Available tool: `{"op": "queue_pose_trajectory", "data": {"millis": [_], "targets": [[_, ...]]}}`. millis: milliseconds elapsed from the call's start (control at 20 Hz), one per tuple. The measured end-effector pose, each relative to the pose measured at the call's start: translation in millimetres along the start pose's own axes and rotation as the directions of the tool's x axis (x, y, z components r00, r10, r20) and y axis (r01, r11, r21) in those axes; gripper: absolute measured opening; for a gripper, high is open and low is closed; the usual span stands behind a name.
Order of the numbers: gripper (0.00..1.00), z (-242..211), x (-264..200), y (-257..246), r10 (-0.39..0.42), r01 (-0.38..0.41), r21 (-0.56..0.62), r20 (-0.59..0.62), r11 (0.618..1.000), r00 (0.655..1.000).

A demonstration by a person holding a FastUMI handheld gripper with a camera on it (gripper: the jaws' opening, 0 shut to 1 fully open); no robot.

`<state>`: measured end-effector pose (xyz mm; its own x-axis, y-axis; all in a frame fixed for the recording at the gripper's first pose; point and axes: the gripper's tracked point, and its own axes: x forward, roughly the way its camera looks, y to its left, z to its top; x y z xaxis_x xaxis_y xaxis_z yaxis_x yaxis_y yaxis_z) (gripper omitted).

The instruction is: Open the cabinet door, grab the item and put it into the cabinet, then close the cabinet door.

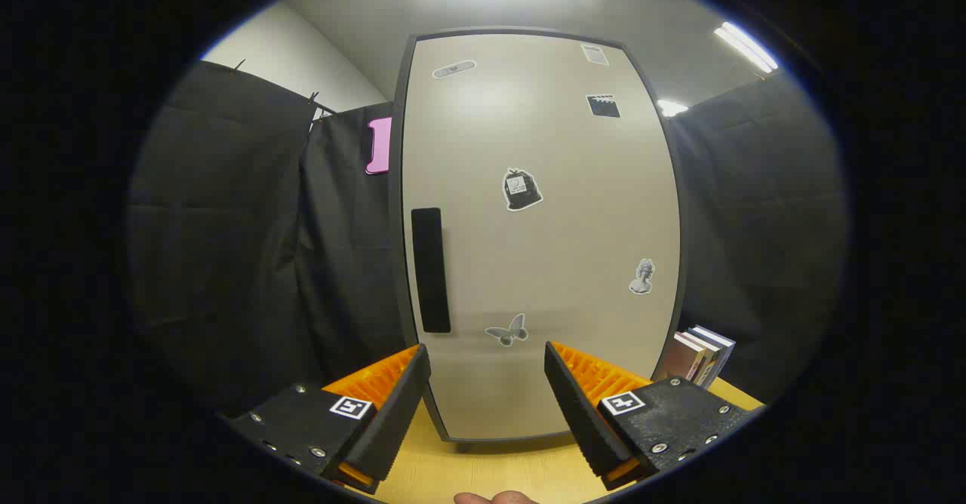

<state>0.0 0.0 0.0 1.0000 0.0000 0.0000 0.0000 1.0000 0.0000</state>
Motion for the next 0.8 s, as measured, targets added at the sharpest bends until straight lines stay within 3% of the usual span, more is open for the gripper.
{"op": "queue_pose_trajectory", "data": {"millis": [800], "targets": [[0.95,-3.1,-1.0,0.8,0.005,-0.005,-0.003,-0.005,1.0,1.0]]}}
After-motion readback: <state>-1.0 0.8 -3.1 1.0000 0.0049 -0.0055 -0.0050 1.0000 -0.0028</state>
